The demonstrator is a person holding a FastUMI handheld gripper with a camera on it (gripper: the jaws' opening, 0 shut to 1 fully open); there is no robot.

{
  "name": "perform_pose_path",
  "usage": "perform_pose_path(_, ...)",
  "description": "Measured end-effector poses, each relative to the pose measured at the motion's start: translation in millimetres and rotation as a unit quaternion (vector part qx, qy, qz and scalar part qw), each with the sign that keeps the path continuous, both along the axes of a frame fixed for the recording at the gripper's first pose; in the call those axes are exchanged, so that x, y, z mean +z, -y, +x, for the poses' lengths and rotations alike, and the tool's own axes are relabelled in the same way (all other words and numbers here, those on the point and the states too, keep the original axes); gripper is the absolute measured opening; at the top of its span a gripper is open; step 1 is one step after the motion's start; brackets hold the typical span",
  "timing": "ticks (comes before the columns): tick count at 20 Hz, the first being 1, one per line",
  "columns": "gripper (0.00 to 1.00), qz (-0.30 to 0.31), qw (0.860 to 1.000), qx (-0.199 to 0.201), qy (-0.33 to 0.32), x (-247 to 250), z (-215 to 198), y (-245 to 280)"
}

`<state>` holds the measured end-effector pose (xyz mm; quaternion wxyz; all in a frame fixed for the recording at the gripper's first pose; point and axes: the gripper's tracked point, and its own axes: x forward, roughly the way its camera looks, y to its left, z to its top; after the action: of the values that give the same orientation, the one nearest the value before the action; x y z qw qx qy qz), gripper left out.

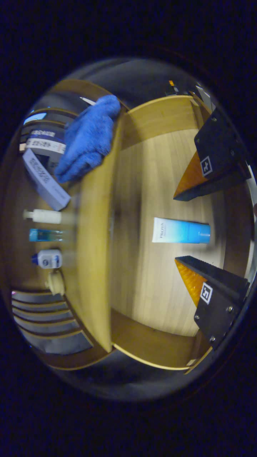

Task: Pull open the drawer, take out the items inside it, and place them on the countertop above the cabinet.

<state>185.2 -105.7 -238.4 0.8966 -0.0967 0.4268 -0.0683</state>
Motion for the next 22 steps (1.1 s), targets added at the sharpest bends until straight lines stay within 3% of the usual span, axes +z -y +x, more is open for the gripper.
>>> perform_pose_path(2,0.92,-0.02,1.0,0.002,-0.02,-4,8,3)
perform_pose_path(5,0.73,-0.023,0.997,0.0,-0.072,-24,3,5)
perform_pose_path(6,0.67,-0.005,0.997,0.002,-0.078,-25,5,2)
perform_pose_path(9,0.67,0.064,0.99,-0.034,-0.121,-44,-2,-2)
perform_pose_path(11,0.42,0.06,0.992,-0.049,-0.102,-50,12,2)
perform_pose_path(15,0.38,-0.003,1.0,0.007,-0.01,-13,21,-2)
perform_pose_path(22,0.38,0.035,0.993,0.055,0.099,3,20,-11)
